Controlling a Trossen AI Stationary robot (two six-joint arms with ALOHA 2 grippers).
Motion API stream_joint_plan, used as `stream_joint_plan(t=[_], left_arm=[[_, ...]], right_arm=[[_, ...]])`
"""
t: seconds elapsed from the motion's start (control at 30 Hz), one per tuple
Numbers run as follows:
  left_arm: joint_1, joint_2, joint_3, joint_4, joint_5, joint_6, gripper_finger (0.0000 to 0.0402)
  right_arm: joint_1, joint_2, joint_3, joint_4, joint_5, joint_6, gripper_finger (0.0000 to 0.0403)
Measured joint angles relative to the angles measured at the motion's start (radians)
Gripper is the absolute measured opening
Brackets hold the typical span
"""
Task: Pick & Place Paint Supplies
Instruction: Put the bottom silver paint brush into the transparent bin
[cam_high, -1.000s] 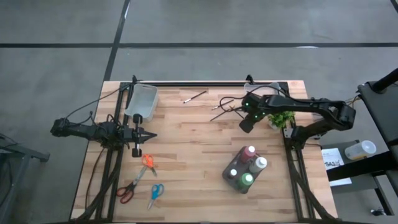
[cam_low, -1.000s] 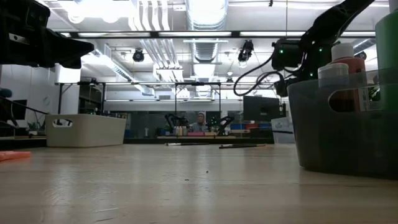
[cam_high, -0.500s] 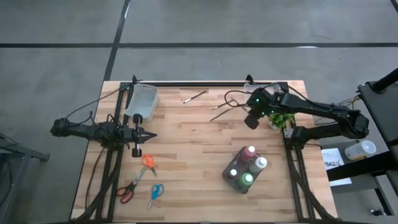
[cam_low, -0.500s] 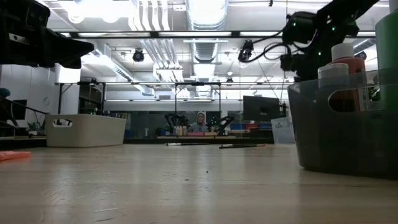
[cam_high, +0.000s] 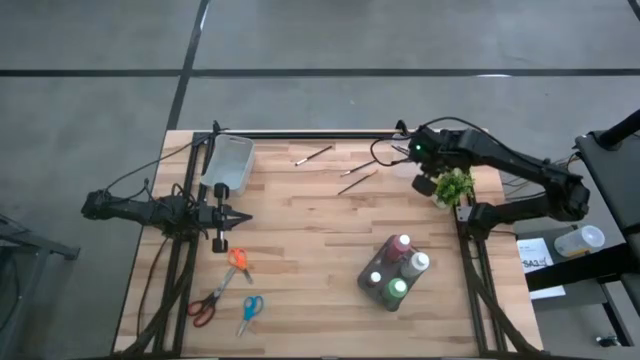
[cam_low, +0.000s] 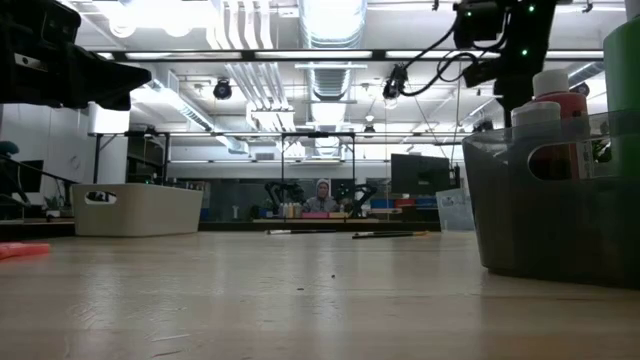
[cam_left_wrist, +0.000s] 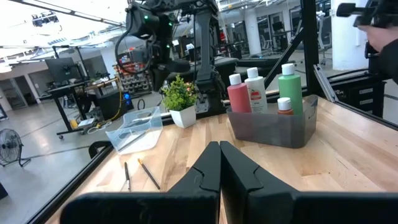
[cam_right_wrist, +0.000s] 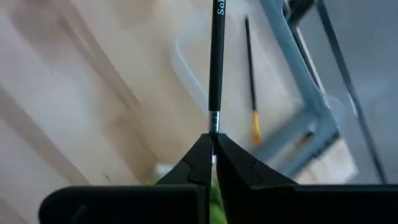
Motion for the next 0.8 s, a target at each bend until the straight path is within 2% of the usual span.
stream_joint_plan(t=[0.27, 0.4, 0.53, 0.8], left_arm=[[0.0, 0.0, 0.0, 0.0, 0.0, 0.0, 0.0], [0.0, 0.0, 0.0, 0.0, 0.0, 0.0, 0.0], [0.0, 0.0, 0.0, 0.0, 0.0, 0.0, 0.0], [0.0, 0.0, 0.0, 0.0, 0.0, 0.0, 0.0]], right_arm=[[-0.082, 0.034, 0.052, -0.055, 0.058, -0.172, 0.0012], [-0.125, 0.042, 0.01, -0.048, 0.071, -0.272, 0.0012], [-0.165, 0.049, -0.047, -0.035, 0.127, -0.296, 0.0012], [-0.207, 0.05, -0.137, 0.143, 0.136, -0.412, 0.0012]])
